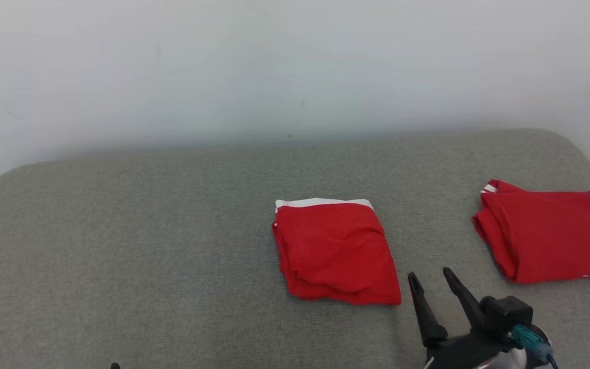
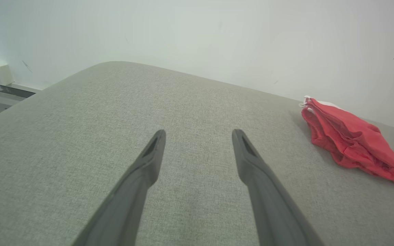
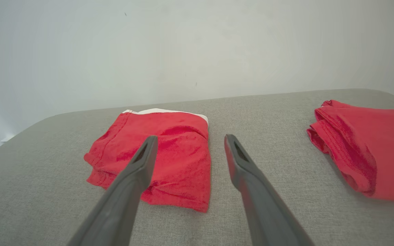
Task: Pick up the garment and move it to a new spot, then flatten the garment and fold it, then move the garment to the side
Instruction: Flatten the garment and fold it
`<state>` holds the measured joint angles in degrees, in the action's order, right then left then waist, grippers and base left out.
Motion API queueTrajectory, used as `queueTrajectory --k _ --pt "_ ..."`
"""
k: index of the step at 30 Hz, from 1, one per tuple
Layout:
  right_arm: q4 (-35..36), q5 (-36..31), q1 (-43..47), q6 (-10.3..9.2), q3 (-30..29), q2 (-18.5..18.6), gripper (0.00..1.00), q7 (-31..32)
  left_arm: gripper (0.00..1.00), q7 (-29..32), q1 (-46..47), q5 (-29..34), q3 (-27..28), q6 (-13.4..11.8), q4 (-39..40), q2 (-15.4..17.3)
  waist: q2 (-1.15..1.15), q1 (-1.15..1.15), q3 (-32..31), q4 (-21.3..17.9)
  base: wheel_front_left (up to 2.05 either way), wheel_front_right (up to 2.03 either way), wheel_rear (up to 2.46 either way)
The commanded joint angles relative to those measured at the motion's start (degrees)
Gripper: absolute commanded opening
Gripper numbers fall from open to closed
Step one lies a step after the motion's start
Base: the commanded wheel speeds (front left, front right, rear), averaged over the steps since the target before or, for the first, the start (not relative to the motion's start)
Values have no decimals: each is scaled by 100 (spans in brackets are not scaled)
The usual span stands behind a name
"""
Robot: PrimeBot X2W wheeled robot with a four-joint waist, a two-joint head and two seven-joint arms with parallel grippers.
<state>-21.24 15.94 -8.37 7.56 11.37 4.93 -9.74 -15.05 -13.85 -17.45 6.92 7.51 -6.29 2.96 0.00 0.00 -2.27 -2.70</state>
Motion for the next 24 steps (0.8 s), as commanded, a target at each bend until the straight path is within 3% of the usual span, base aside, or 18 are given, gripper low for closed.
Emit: queueTrajectory --k 1,11,24 --pt "34 -121 109 -17 -63 52 100 -75 100 -15 -18 34 7 -5 26 -5 0 0 -65 -127 0 0 0" --pt "-162 -266 440 -17 -190 127 100 -238 100 -15 69 67 55 -5 18 -7 0 0 -203 -456 0 0 0" --pt "-238 -263 589 -17 -191 153 100 -256 100 -15 -65 58 24 -5 -78 -9 0 0 -258 -586 0 0 0"
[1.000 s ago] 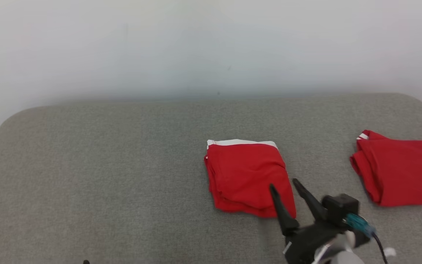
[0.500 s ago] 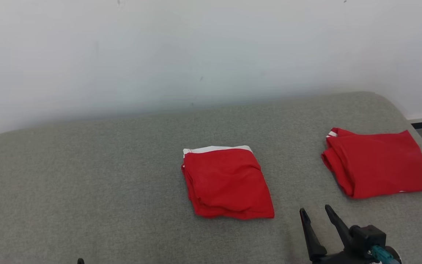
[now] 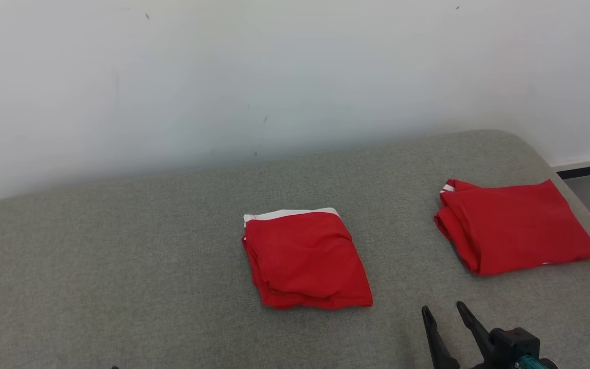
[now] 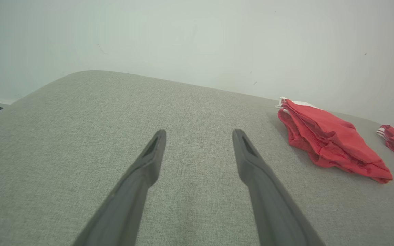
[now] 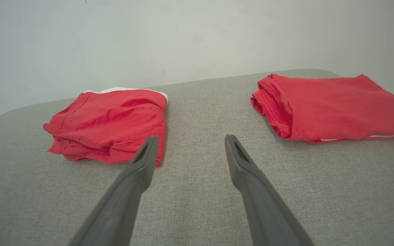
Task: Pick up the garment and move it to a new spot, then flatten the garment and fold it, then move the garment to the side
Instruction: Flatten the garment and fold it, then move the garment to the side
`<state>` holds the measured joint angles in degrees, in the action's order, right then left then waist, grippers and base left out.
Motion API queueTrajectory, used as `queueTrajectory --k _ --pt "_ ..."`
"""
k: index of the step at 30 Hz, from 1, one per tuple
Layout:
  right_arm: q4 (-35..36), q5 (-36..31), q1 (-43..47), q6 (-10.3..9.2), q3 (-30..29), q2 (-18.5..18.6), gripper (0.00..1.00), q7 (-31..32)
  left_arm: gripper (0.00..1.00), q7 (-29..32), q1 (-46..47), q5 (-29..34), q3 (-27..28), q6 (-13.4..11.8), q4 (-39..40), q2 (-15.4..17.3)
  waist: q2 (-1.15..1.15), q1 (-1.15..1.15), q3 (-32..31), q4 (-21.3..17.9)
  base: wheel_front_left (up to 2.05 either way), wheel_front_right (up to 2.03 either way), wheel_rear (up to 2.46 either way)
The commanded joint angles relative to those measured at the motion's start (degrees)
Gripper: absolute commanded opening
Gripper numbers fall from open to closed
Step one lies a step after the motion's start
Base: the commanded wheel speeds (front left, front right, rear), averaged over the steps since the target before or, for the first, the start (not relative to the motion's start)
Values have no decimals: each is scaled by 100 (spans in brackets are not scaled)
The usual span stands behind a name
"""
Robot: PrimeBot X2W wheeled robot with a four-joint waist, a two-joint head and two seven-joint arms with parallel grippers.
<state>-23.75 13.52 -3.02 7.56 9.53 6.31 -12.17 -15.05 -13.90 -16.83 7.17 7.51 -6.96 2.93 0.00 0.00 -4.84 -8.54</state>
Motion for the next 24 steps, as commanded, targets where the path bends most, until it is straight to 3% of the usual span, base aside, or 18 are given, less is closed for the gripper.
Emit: queueTrajectory --k 1,24 --pt "16 -25 54 -17 -11 12 100 -5 100 -15 -62 -7 0 -5 -14 -5 0 0 -3 -7 0 0 0" --pt "147 13 -139 -17 83 69 100 150 100 -15 -108 -74 -76 -5 -22 -6 0 0 0 100 0 0 0"
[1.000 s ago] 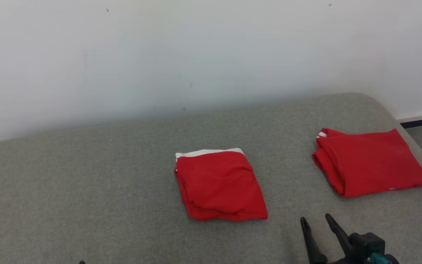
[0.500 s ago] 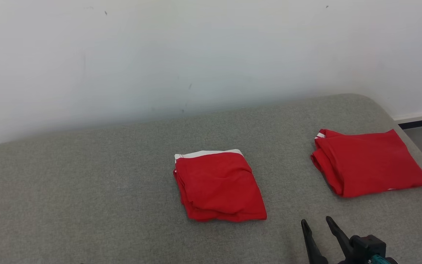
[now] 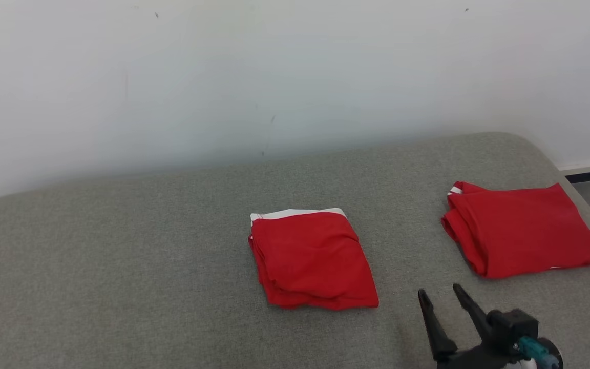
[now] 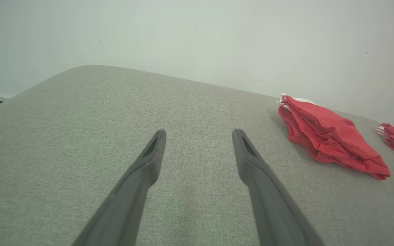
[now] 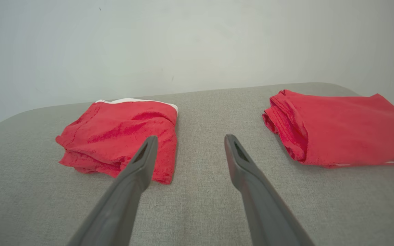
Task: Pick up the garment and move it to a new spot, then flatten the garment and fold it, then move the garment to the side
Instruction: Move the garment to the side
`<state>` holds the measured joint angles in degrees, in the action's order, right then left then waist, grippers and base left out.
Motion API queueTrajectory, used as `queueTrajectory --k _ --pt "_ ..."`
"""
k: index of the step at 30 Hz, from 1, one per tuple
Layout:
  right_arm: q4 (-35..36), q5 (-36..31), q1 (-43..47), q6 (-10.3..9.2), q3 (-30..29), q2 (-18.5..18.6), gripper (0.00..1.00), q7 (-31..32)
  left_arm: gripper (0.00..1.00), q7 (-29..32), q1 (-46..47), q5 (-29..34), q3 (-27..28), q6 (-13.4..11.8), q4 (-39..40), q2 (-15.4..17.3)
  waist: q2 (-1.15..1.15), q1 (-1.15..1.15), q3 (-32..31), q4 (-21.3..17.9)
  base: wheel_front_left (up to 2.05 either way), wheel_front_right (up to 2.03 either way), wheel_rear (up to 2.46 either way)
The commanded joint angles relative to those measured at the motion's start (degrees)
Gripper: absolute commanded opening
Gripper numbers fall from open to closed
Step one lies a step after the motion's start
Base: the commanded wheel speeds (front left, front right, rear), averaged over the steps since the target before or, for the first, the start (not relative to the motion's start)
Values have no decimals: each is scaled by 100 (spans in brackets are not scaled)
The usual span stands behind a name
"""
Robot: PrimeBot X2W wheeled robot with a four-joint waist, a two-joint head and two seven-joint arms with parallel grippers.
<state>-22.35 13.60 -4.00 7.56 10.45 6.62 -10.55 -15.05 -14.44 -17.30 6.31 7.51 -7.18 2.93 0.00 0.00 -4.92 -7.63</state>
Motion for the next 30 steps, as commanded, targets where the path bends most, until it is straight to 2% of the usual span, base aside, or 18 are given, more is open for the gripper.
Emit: queueTrajectory --k 1,3,8,11,16,22,30 --pt "62 1 -119 -17 -20 59 100 24 100 -15 -44 -29 -11 -5 5 -7 0 0 18 33 0 0 0" --pt "136 36 -277 -17 -66 65 100 173 100 -15 -27 -37 -39 -5 20 -6 0 0 42 94 0 0 0" --pt "13 257 -1030 -17 -257 148 100 1420 100 -15 60 -111 -106 -4 21 -7 0 0 176 420 0 0 0" --pt "-189 418 -1358 -16 -493 103 100 1950 100 -15 110 -145 -177 -5 12 -7 0 0 283 660 0 0 0" --pt "-622 507 -1786 -16 -807 233 100 2738 100 -15 122 -148 -259 -14 -3 -4 0 0 523 1105 0 0 0" --pt "-919 451 -2128 -16 -1084 335 100 3176 100 -15 312 -169 -328 -13 57 -6 0 0 998 1589 0 0 0" --pt "-1376 325 -2392 -16 -1427 181 100 3552 100 -15 505 -208 -424 -11 42 -6 0 0 1360 1910 0 0 0"
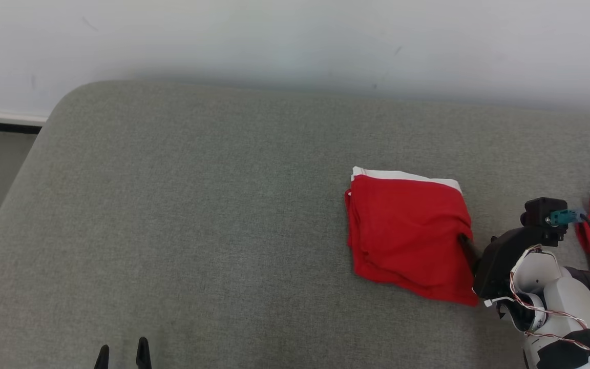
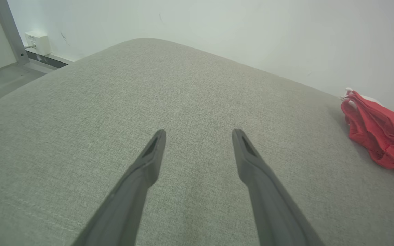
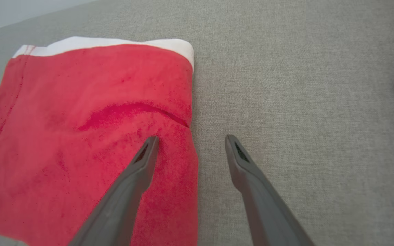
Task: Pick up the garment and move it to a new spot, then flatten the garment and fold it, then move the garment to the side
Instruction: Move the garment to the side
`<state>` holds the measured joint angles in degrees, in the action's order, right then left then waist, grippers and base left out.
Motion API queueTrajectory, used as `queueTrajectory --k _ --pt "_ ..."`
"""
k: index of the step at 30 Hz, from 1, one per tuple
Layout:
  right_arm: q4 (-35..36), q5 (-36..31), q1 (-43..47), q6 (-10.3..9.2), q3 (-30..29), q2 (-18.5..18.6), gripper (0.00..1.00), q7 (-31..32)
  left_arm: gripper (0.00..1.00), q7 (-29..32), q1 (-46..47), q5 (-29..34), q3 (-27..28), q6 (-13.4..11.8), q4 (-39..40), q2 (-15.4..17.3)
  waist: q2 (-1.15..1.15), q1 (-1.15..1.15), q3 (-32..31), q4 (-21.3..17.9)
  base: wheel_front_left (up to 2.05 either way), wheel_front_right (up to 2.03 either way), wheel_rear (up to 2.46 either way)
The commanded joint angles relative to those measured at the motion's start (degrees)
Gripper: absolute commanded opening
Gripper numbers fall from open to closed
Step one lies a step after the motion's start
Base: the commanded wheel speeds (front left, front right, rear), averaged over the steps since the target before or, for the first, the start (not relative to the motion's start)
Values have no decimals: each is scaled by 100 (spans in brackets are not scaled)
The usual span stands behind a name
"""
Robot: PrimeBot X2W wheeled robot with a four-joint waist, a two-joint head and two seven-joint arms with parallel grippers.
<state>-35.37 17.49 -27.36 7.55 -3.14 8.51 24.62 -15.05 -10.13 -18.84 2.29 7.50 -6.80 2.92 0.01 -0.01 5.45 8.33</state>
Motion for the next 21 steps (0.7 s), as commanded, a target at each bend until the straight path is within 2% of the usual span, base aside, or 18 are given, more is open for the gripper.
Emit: queueTrajectory --k 1,8,13,14,15,16,21 --pt "-140 -133 -79 -15 -125 -19 100 60 100 -15 95 -54 -47 -9 -3 -4 -1 1 353 339 0 0 0" --pt "-498 -453 -129 -15 -268 -234 100 274 100 -15 154 -99 -158 -18 -17 -4 -1 1 447 422 0 0 0" --pt "-915 -590 -14 9 -75 -419 100 786 100 -15 153 -133 -206 -39 -31 -4 -1 1 456 409 0 0 0" --pt "-959 -577 8 18 25 -460 87 917 100 -15 149 -136 -212 -40 -30 -5 -1 1 449 394 0 0 0" --pt "-936 -556 12 20 144 -491 14 961 100 -15 147 -141 -224 -44 -30 -6 -1 1 438 373 0 0 0" --pt "-888 -573 -1 21 269 -475 0 976 100 -15 144 -156 -227 -51 -24 -3 -1 1 429 346 0 0 0" --pt "-501 -727 -255 -1 855 28 0 950 100 -15 146 -223 -259 -80 8 -5 -1 1 372 142 0 0 0"
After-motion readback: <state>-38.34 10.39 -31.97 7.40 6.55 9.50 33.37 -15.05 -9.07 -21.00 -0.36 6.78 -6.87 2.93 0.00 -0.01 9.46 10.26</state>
